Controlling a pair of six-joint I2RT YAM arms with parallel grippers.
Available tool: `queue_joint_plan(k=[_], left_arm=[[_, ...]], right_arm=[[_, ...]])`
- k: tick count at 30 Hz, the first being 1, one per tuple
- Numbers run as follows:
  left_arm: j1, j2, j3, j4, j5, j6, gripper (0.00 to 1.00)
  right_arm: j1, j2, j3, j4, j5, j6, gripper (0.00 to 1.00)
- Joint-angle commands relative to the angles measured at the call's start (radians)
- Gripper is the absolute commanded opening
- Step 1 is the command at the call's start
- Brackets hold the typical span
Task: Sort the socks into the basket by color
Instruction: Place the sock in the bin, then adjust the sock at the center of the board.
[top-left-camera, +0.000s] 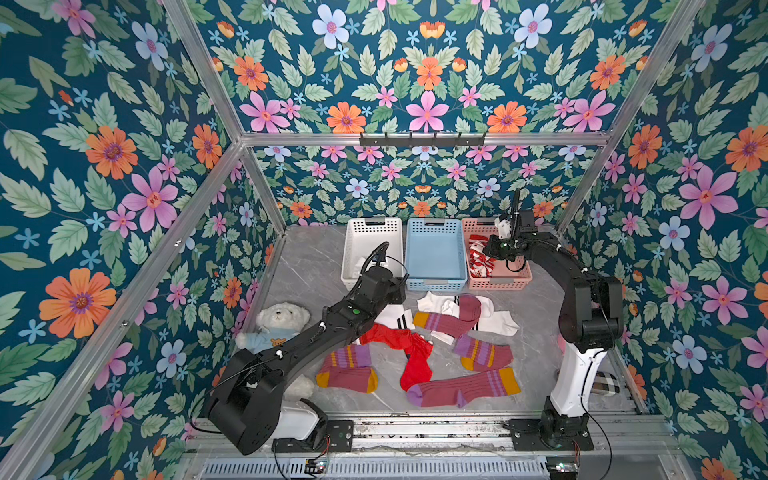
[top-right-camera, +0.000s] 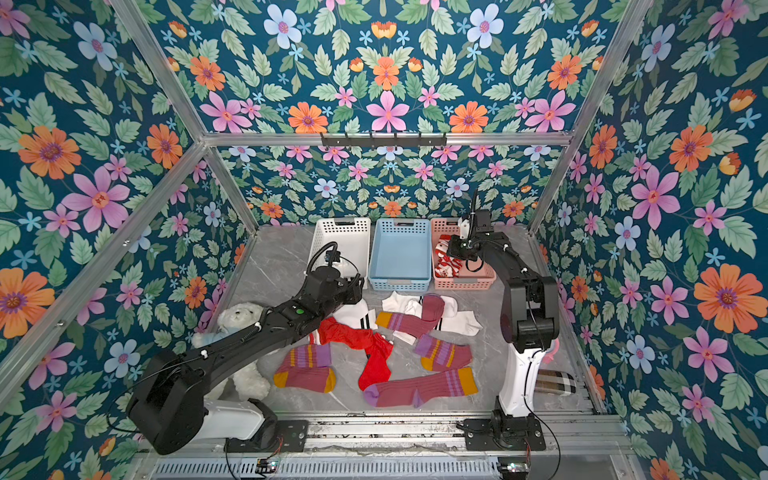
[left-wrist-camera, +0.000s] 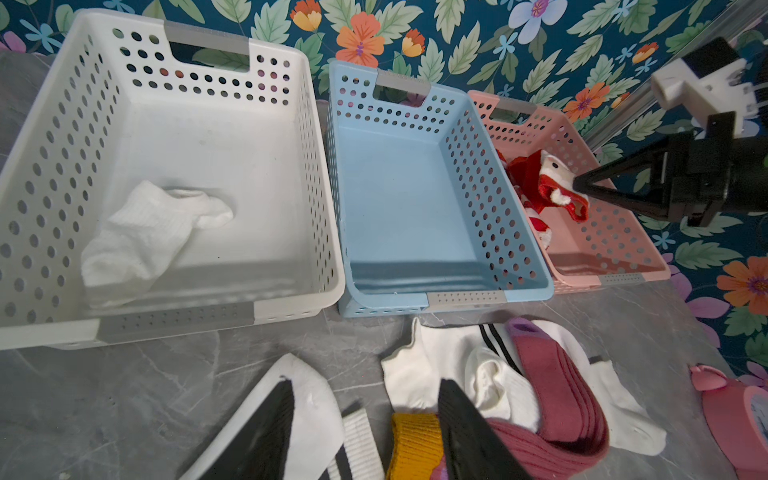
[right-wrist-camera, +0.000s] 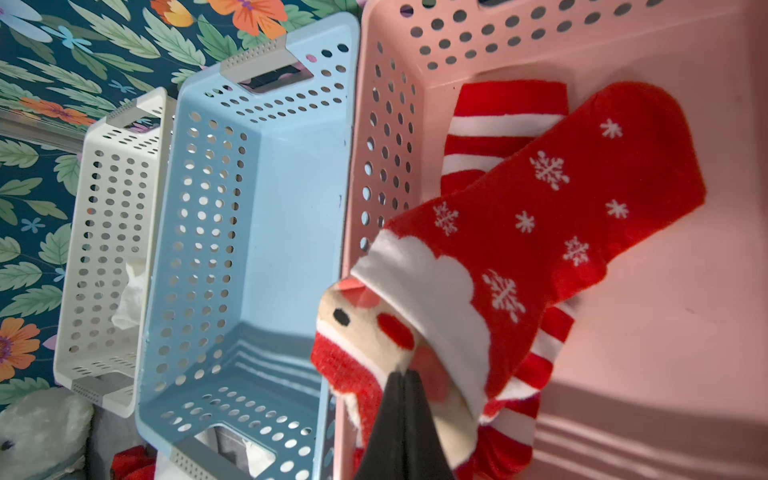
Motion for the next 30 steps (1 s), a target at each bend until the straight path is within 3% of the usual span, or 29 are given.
queue_joint_plan(k=[1, 5, 8, 19, 30], left_arm=[[0.000, -0.013, -0.004, -0.006, -0.011, -0.013, 0.59], [0.001, -0.033, -0.016, -0.017, -0.028, -0.018, 0.60], [0.001, -0.045, -0.025, -0.023, -0.036, -0.020, 0.61], [0.000, -0.062, -0.060, -0.056, -0.066, -0.031, 0.62], [0.001, 0.028, -0.057, -0.026, -0.025, -0.048, 0.62]], right_arm=[[0.000, -0.034, -0.018, 0.016, -0.016, -0.005, 0.14], [0.001, -0.094, -0.060, 0.040, -0.016, 0.000, 0.30], [0.001, -0.139, -0.092, 0.053, -0.018, 0.006, 0.36], [0.086, -0.354, -0.291, 0.122, -0.019, 0.028, 0.38], [0.196, -0.546, -0.596, 0.265, 0.011, 0.132, 0.39]])
